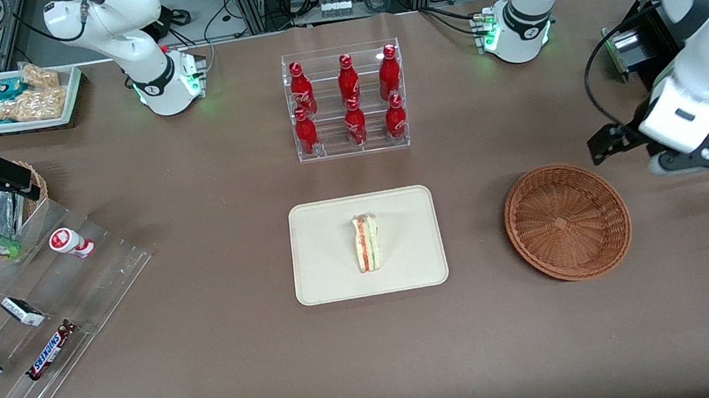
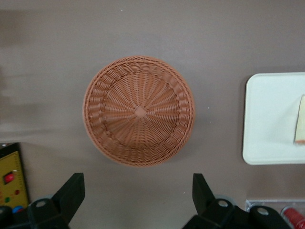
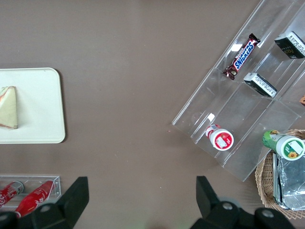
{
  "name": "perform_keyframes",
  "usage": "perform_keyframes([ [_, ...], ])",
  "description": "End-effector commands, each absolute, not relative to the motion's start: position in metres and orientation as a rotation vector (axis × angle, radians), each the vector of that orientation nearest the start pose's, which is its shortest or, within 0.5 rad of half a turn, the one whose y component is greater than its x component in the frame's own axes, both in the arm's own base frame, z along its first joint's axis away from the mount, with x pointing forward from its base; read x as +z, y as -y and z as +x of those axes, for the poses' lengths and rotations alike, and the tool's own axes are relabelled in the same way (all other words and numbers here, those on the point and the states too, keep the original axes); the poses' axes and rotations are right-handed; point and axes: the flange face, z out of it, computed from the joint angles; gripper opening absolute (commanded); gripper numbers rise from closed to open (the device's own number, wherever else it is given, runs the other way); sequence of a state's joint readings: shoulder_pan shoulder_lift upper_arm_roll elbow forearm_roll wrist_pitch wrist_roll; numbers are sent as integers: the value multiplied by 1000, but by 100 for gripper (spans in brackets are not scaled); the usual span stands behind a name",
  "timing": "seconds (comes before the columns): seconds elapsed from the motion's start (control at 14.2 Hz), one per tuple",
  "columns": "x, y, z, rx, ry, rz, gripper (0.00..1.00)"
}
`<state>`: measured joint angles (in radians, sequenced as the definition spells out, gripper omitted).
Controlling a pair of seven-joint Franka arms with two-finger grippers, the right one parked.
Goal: Place sandwich from basket to tray
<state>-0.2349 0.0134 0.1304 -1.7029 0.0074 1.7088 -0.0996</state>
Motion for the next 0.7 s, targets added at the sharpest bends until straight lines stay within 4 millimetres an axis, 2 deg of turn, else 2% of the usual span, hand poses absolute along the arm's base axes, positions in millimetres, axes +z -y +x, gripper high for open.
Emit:
perform_keyframes([
  [0.0, 589, 31, 540, 12, -129, -3128, 100],
  [0.07, 591, 32, 540, 12, -217, -3120, 100],
  [0.42, 595, 30, 536, 36, -217, -3129, 100],
  [0.63, 594, 33, 542, 31, -224, -3136, 100],
])
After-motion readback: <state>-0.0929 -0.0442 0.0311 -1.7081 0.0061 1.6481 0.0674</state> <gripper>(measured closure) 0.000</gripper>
